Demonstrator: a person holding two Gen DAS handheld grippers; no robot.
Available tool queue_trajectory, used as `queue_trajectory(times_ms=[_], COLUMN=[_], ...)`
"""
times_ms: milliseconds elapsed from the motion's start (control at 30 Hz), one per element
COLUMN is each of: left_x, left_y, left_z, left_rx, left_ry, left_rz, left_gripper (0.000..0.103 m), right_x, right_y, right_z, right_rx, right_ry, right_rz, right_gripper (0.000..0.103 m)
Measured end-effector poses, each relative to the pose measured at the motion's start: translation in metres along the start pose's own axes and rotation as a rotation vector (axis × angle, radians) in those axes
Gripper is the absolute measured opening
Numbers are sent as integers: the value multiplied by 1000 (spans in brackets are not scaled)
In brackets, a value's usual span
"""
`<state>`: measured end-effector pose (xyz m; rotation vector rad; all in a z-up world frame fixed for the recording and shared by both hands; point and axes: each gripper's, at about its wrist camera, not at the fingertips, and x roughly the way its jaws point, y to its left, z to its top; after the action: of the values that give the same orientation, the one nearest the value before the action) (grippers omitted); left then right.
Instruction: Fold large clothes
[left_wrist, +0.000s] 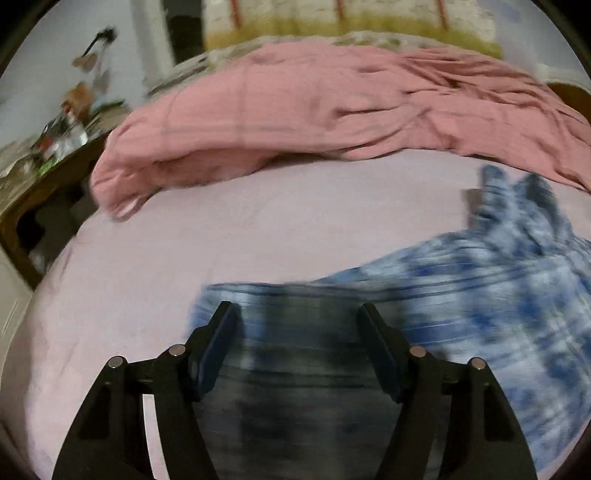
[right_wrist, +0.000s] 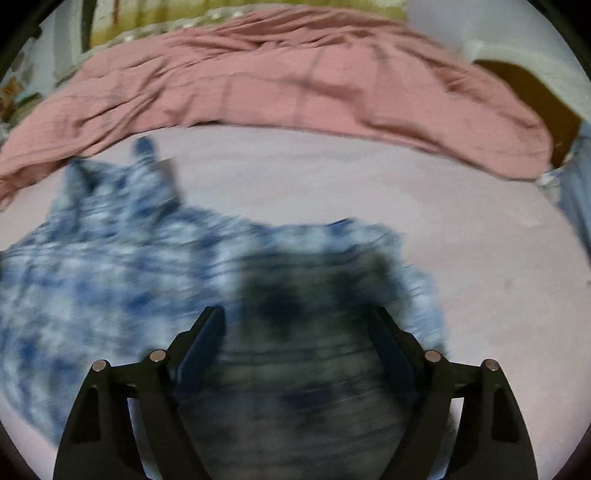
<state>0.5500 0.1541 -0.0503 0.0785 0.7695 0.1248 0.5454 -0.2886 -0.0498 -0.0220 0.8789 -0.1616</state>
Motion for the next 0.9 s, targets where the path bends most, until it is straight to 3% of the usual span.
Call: queue_trajectory(times_ms=[100,167,200,233,267,333,400,467,533,567,600,667,733,800,900], left_x=[-15,-32,-37,-41,-41,-35,-19,2,22,22,19,0,-23,-31,-4], left_y=[19,31,37,42,46,50,46,39,32,31,33,44,52,47,32], left_z=[4,8,11,12,12,12,7,-2,-9,-11,-10,-6,-1,3,-1], left_rx=[-36,-36,-42,-48,-57,-83,-86,-76,-78,-80,-87,-151,-205,-172,-100], left_ry=[-23,-50,-41,-14,8,38,85,133,147,122,93,-7,-103,-146,-67], left_rz=[-23,-32,-66,-130,-167,-172,-197,-213,-182,-166,-151,-152,-154,-123,-61], left_gripper=[68,82,99,103,103,103,102,87,47,38,9,9,9,9,9], right_x=[-8,-22,-31,-37,-44,-48,-42,-27,-4,1,6,2,-23,-41,-38], right_y=[-11,-18,-25,-30,-37,-47,-54,-56,-53,-51,-50,-49,-57,-59,-52], right_z=[3,7,9,9,10,13,12,7,3,0,-2,-1,1,2,5], right_rx=[29,45,62,78,101,127,136,139,130,126,116,111,182,202,173], right_ry=[-41,-81,-91,-95,-93,-64,-28,14,57,55,43,-17,-158,-248,-242], right_rz=[-17,-24,-5,21,60,119,137,147,161,148,135,132,152,151,102], right_gripper=[81,81,81,81,81,81,81,81,80,67,61,14,12,12,12])
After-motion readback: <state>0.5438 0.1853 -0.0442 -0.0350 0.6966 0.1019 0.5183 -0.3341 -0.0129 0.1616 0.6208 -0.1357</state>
